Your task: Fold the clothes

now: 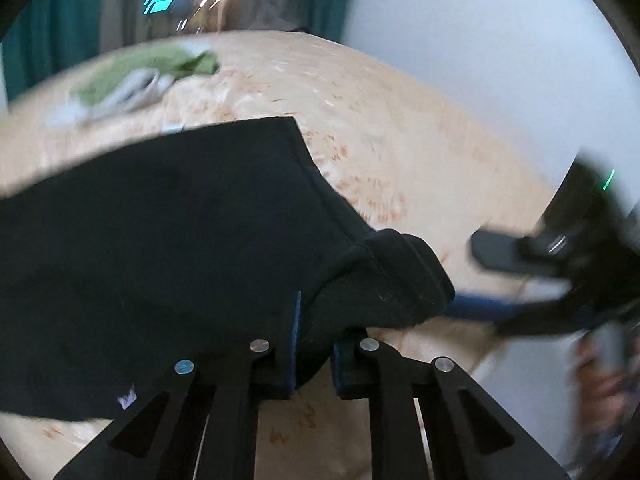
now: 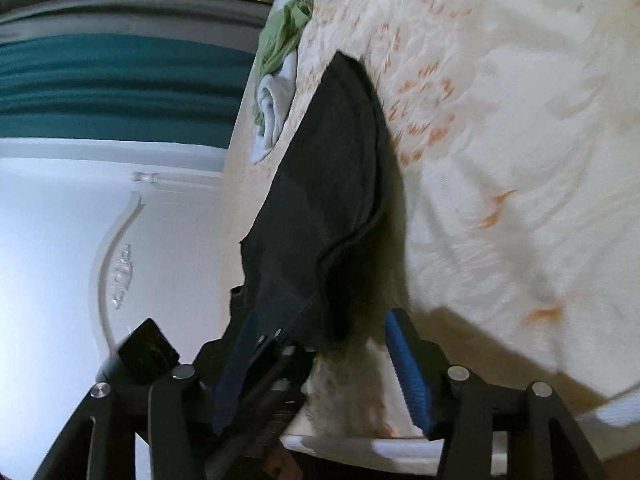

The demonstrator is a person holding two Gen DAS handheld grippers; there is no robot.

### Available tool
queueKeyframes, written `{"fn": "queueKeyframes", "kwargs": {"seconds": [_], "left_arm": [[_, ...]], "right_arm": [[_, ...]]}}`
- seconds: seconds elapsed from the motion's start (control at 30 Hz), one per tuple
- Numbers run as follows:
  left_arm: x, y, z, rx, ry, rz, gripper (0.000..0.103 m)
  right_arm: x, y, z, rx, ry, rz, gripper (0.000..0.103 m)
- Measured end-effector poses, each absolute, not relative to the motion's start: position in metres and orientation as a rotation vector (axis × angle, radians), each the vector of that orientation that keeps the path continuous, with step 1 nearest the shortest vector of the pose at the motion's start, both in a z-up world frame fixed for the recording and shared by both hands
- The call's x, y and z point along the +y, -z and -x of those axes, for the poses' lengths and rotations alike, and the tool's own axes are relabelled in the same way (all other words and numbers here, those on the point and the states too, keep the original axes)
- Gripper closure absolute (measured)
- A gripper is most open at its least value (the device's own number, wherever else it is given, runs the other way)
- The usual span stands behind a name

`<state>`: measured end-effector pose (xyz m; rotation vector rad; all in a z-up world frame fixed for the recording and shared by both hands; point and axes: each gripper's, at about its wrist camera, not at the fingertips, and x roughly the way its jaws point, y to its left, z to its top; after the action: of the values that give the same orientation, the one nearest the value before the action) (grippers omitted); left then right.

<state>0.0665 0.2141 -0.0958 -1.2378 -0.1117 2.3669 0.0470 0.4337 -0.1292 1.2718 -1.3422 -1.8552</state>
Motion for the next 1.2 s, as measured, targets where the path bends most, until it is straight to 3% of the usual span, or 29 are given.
{"fn": "queueKeyframes", "kwargs": {"seconds": [0.47,0.63,0.83,1.0,1.2], "left_arm": [[0.197,0.079,-0.072,-0.211,-2.41,1.189,0.093],[0.18,0.067,-0.073,-0.283,-2.474,1.174,0.093],[0.174,0.052,-0.078,-0.347,-2.446,1.1,0.094],[0.187,0.043,-0.084,-0.304,-2.428,1.061,0.094],[0.188,0.051,-0.086,-0.201,-2.447,1.091,0.096]], "right_arm": [[0.396,0.146,0.067,-1.234,1.893,-1.418,0.037],[0.401,0.149,0.072,-1.262,1.887,-1.48,0.045],[0.396,0.148,0.047,-1.247,1.847,-1.547,0.043],[0.405,0.162,0.053,-1.472,1.722,-1.455,0.042],[0.401,0.168,0.074,-1.425,1.696,-1.582,0.043]]}}
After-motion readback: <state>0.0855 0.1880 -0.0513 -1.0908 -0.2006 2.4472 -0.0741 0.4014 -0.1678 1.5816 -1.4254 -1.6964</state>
